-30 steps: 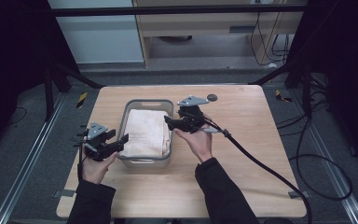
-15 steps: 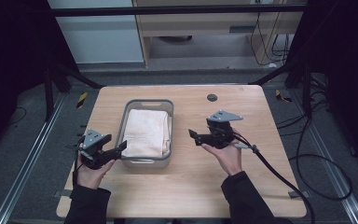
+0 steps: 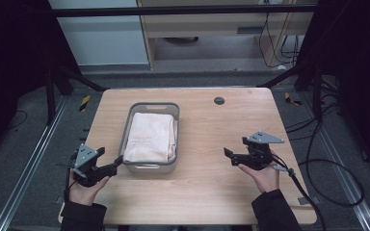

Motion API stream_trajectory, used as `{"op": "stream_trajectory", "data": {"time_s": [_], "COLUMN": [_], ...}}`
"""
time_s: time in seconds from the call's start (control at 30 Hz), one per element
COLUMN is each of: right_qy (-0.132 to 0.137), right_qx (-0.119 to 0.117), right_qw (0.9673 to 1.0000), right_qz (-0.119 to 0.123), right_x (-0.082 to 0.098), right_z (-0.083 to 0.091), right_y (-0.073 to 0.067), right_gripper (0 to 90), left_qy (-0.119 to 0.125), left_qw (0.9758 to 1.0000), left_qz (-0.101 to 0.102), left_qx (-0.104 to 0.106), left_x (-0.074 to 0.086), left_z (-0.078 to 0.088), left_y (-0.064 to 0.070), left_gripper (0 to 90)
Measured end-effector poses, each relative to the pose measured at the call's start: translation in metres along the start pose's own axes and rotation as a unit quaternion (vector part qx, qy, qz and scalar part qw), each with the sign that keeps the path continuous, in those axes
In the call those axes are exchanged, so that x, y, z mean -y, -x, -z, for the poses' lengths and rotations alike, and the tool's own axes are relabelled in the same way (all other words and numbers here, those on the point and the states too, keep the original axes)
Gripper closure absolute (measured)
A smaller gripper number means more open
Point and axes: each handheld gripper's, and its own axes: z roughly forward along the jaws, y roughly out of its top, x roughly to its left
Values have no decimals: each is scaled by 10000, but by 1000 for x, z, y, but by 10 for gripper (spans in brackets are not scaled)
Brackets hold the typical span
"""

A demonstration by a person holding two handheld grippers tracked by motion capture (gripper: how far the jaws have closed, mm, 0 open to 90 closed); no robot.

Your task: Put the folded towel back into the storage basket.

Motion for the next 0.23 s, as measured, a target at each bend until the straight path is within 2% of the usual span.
{"op": "stream_trajectory", "data": {"time_s": [0.13, 0.23], "right_qy": [-164, -201], "right_qx": [128, 170], "right_qw": [9998, 9996], "right_qz": [78, 69], "right_x": [19, 25], "right_z": [5, 7], "right_y": [10, 14], "right_gripper": [134, 130], "left_qy": [-66, -118], "left_qw": [10000, 9999], "left_qz": [-1, -30], "left_qx": [-58, -84], "left_x": [8, 15], "left_z": [2, 2], "left_y": [-3, -7], "left_gripper": [207, 201]}}
